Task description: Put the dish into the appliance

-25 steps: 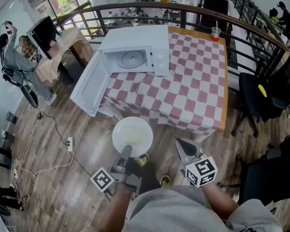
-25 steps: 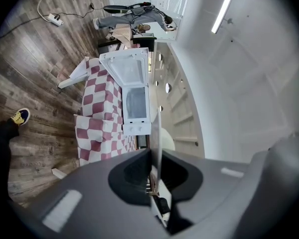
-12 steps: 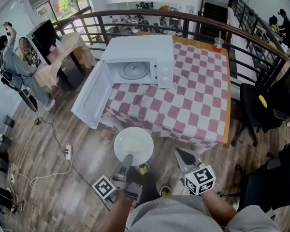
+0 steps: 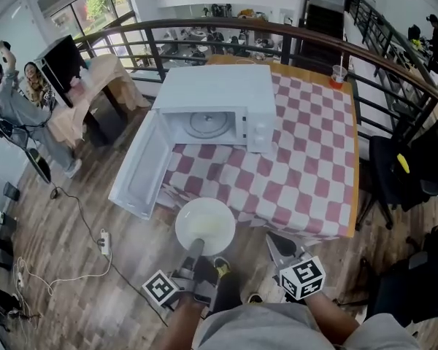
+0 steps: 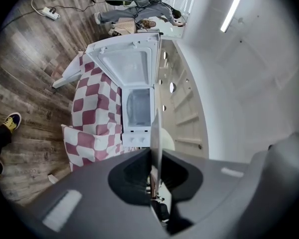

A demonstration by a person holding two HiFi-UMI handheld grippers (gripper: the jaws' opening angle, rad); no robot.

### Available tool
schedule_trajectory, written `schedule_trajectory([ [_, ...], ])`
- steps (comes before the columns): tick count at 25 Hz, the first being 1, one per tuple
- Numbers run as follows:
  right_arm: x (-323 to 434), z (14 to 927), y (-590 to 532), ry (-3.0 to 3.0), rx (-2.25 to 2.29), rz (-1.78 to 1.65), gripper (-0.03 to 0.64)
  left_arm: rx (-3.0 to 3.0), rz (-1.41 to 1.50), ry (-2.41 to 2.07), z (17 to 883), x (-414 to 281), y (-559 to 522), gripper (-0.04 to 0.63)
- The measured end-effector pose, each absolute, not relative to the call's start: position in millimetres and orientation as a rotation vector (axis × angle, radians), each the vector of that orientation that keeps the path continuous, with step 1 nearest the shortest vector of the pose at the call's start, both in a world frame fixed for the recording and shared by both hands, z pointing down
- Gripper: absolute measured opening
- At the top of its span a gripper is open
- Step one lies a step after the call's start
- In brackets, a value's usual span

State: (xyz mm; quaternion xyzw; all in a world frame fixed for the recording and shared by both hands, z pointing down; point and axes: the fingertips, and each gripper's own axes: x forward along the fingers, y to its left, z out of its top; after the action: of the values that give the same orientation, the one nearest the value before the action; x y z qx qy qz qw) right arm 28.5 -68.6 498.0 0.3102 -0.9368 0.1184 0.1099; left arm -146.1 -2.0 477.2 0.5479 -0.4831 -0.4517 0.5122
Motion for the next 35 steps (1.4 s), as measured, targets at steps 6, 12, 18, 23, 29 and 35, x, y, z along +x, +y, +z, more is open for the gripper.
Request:
schedule_trajectory([
  [6, -4.0, 498.9, -108.3, -2.727, 0.915, 0.345, -0.003, 1.332, -1.065, -1.143, 473.6, -176.1, -48.7, 0.029],
  [12, -30.9, 492.1, -135.1, -2.709, 0.932, 0.329, -0.002, 1.330, -1.057, -1.111, 467.4, -200.1, -79.4, 0.029],
  [18, -54.2, 487.0, -158.0, -2.697, 0.967, 0.320, -0.002, 1.341, -1.036, -1.095, 466.8, -225.3, -104.1, 0.029],
  [23, -78.2, 479.5, -174.3, -2.688, 1.000, 0.329, -0.003, 1.347, -1.013, -1.071, 462.7, -246.0, -122.7, 0.029],
  [29, -97.6, 482.6, -190.2, -2.674, 1.036, 0.321, -0.002, 1.348, -0.986, -1.057, 471.7, -266.4, -139.4, 0.029],
  [35, -112.2, 479.5, -198.9, -2.667, 1.070, 0.314, -0.002, 1.351, -0.984, -1.046, 472.9, -282.4, -150.0, 0.029],
])
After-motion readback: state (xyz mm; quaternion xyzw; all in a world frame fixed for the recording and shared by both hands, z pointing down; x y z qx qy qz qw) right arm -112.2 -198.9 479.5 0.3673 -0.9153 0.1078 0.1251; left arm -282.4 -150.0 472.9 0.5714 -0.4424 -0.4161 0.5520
